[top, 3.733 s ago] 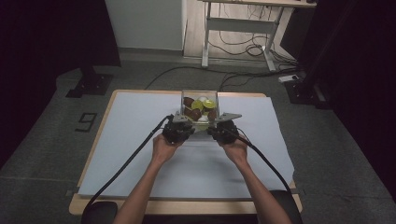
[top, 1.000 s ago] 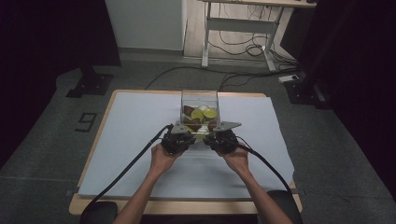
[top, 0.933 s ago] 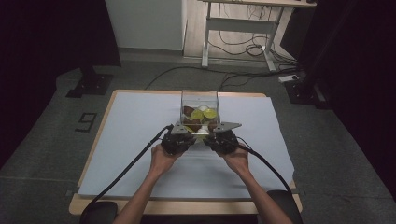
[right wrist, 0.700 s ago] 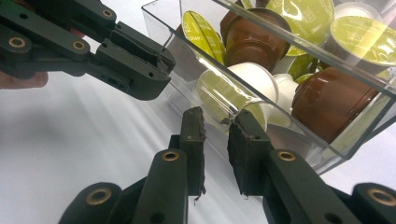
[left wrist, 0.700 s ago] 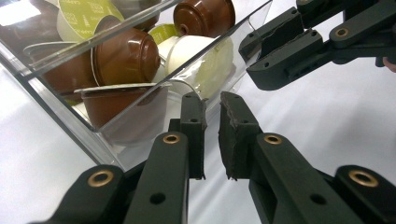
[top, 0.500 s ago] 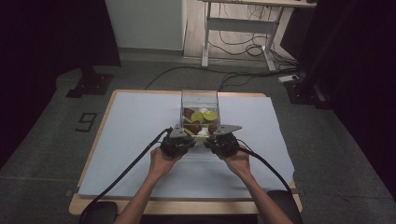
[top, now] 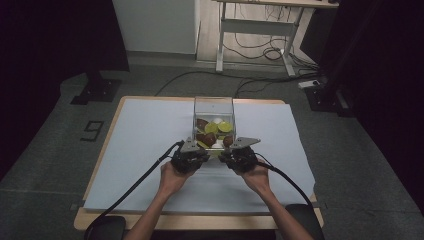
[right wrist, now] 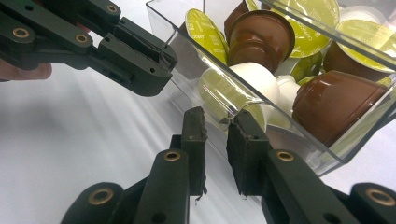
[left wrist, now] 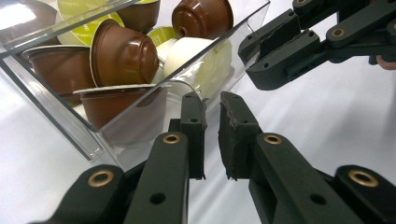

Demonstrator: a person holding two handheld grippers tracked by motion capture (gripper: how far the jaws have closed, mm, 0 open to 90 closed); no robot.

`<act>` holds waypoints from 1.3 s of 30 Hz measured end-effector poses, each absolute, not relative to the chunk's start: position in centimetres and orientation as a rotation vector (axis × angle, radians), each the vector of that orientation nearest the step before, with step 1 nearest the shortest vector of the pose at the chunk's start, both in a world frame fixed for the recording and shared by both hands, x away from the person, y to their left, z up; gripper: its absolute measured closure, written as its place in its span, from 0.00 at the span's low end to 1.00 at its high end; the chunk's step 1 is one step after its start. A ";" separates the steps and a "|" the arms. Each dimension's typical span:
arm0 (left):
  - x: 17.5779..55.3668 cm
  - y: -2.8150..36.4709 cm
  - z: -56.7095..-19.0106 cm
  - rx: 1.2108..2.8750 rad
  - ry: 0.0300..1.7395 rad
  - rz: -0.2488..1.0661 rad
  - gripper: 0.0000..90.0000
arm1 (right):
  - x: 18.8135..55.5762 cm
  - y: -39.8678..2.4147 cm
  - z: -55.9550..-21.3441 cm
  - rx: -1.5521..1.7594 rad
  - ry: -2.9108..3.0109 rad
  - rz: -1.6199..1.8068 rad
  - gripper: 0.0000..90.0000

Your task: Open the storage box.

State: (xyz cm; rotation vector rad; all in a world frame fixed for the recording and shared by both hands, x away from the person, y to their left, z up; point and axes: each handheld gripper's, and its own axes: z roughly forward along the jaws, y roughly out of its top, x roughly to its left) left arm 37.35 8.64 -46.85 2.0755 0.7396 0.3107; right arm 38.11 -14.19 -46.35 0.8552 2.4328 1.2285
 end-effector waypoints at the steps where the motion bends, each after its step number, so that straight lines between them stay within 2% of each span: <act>1: 37.2 8.6 -46.9 2.075 0.740 0.310 0.89 | 38.0 -14.2 -46.4 0.854 2.433 1.229 0.85; 39: 33.2 9.1 -47.3 2.038 0.721 0.275 0.89 | 34.1 -14.2 -46.5 0.805 2.462 1.229 0.85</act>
